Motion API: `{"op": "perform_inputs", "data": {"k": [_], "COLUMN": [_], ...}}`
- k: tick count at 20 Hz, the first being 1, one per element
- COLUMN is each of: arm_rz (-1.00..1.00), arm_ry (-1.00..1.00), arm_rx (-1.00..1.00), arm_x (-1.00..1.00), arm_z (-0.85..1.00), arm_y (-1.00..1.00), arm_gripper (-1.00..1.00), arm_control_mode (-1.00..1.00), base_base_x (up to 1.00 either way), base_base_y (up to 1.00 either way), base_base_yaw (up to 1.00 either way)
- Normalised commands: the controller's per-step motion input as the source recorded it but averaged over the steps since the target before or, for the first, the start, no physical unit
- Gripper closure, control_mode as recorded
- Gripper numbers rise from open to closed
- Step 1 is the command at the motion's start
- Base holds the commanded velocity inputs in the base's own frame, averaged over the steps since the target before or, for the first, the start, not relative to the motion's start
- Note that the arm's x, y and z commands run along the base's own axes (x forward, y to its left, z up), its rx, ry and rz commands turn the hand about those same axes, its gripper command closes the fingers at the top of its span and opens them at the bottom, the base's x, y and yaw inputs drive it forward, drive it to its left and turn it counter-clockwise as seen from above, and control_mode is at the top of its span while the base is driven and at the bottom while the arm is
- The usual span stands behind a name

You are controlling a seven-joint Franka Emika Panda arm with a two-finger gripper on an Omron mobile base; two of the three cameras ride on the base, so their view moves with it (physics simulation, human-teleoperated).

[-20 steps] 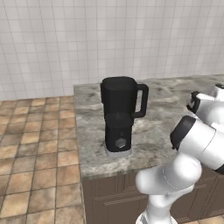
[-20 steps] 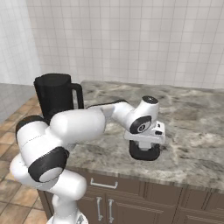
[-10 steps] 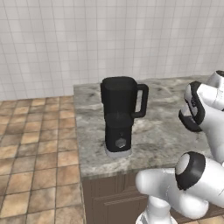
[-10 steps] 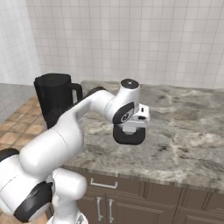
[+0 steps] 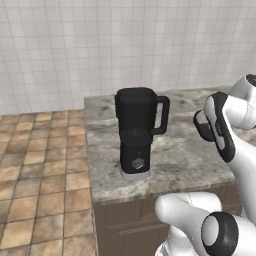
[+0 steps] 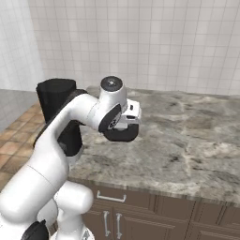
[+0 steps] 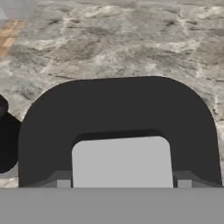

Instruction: Close the lid blender by securely placing the lid on top.

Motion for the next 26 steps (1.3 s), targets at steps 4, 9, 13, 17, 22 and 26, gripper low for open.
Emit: {"op": "perform_inputs", "data": {"k": [4, 9, 13, 17, 22, 26], "arm_rz": [0.0, 0.0, 0.0, 0.0, 0.0, 0.0], "arm_ry": [-0.29, -0.2, -0.05, 0.0, 0.0, 0.0], "arm_rx": [0.01, 0.0, 0.01, 0.0, 0.02, 0.04], "arm_x": [-0.09, -0.17, -0.24, -0.3, -0.09, 0.0], "arm_z": [0.67, 0.96, 1.0, 0.98, 0.52, 0.24], "arm_y": [0.45, 0.33, 0.17, 0.12, 0.35, 0.64], "arm_gripper": [1.0, 1.0, 1.0, 1.0, 1.0, 1.0], "arm_control_mode": [-1.0, -1.0, -1.0, -1.0, -1.0, -1.0], "base_base_x": [0.0, 0.0, 0.0, 0.0, 0.0, 0.0], "base_base_y": [0.0, 0.0, 0.0, 0.0, 0.0, 0.0], "base_base_yaw": [0.0, 0.0, 0.0, 0.0, 0.0, 0.0]}}
